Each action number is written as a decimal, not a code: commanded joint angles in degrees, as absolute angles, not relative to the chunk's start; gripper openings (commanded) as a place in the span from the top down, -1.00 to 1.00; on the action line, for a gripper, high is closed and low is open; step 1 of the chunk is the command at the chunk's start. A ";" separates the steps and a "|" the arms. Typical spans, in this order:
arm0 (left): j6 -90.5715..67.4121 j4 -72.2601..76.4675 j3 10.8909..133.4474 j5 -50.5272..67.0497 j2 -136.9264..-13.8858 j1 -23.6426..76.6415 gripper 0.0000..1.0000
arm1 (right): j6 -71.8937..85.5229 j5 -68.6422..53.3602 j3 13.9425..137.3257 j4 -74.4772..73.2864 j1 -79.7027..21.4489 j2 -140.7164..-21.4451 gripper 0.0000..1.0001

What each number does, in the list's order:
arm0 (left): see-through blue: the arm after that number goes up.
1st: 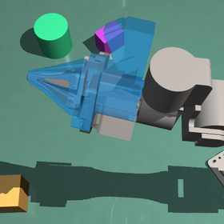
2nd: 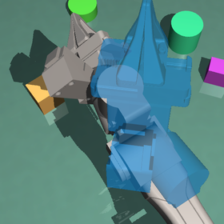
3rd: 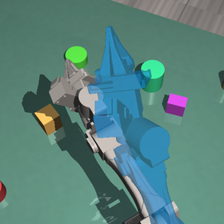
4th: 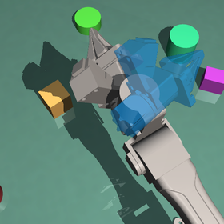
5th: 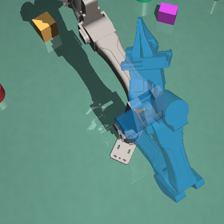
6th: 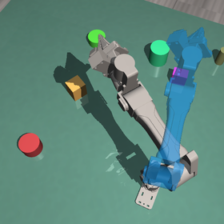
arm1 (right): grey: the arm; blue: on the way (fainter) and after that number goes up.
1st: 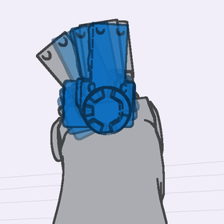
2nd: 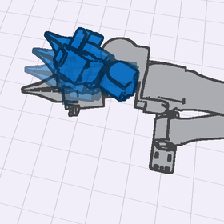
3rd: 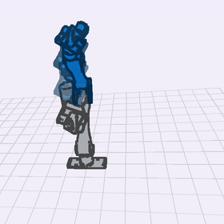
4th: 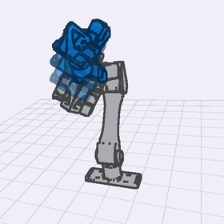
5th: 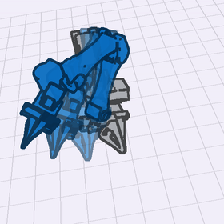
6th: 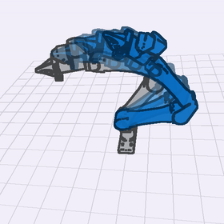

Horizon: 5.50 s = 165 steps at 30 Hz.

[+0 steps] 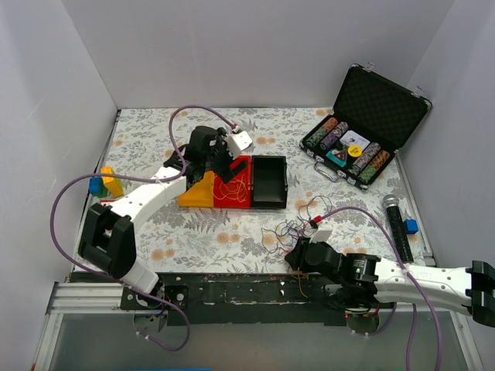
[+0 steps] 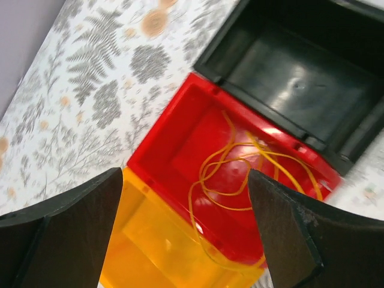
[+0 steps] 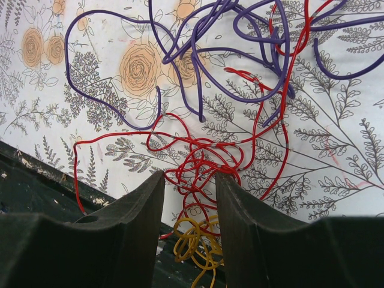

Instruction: Untangle the cables

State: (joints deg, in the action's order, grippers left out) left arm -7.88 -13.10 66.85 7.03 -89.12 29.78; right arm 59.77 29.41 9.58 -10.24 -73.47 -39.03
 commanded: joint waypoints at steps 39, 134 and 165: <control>11.17 10.12 52.37 6.06 -92.73 31.03 -0.70 | 57.66 29.88 11.86 -9.84 -73.30 -43.24 0.03; -10.12 -7.49 91.49 -1.99 -71.55 48.87 1.00 | 62.23 26.63 8.00 -11.34 -73.30 -40.43 0.02; -20.13 -1.06 63.56 3.34 -66.18 17.06 1.00 | 61.52 26.54 8.70 -15.11 -73.30 -36.21 0.02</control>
State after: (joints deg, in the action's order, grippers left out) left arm -21.19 -2.70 67.40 2.76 -67.68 19.20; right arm 62.13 26.41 8.21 -9.06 -73.47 -36.80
